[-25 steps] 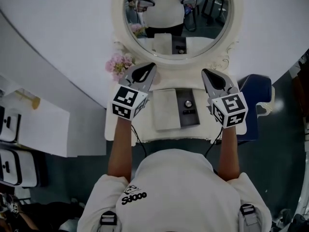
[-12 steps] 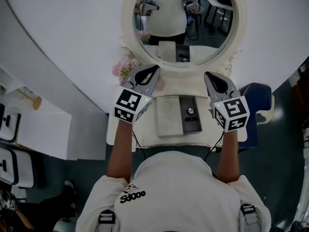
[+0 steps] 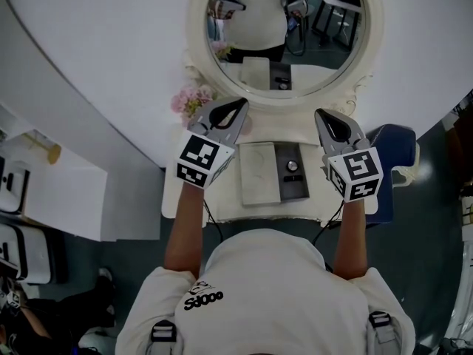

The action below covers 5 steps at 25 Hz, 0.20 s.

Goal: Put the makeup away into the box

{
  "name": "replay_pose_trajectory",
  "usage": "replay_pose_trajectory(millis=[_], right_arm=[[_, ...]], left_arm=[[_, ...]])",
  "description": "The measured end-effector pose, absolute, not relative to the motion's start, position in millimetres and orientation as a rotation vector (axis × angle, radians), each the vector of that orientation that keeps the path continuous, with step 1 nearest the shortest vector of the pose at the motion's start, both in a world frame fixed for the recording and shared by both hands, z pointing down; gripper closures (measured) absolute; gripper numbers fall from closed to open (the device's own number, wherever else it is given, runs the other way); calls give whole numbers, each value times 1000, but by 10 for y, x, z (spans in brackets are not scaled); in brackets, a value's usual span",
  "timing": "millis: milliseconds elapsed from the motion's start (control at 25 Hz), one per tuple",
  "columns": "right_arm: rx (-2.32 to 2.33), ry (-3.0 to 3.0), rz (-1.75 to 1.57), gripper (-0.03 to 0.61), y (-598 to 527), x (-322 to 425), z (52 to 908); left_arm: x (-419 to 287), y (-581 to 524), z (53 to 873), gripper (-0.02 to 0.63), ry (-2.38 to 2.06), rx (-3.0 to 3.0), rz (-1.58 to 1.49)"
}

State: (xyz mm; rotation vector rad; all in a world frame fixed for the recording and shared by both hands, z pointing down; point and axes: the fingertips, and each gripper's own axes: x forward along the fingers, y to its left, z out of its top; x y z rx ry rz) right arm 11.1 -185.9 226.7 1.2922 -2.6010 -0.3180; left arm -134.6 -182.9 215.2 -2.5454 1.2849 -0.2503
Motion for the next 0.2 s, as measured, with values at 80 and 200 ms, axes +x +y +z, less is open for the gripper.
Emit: replay_pose_trajectory(millis=[80,200], right_arm=[[1293,-2589,-325,577,-1871,111,2278],[1294,-2584,-328,577,-1888,108,2286]], left_arm=[[-1318,-1837,2153,597,1275,-2551,-249],[-1282,-1853,2153,597,1257,-2556,-247]])
